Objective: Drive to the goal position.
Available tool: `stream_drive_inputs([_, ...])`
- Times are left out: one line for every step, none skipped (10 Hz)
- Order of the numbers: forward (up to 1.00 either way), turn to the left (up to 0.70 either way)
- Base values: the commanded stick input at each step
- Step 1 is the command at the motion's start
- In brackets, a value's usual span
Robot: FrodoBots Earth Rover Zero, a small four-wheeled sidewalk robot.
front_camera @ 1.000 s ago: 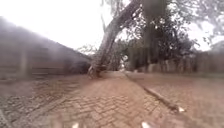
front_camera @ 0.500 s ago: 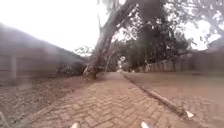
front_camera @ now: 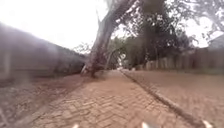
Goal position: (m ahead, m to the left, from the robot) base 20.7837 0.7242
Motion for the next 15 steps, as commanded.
stream_drive_inputs([0.70, 0.13])
stream_drive_inputs([0.70, 0.12])
stream_drive_inputs([0.70, 0.08])
stream_drive_inputs([0.70, -0.11])
stream_drive_inputs([0.70, -0.31])
stream_drive_inputs([0.70, -0.20])
stream_drive_inputs([0.70, 0.00])
stream_drive_inputs([0.70, 0.09])
stream_drive_inputs([0.70, 0.09])
stream_drive_inputs([0.70, 0.08])
stream_drive_inputs([0.70, 0.07])
stream_drive_inputs([0.70, 0.06])
stream_drive_inputs([0.70, 0.06])
stream_drive_inputs([0.70, 0.07])
stream_drive_inputs([0.70, 0.03])
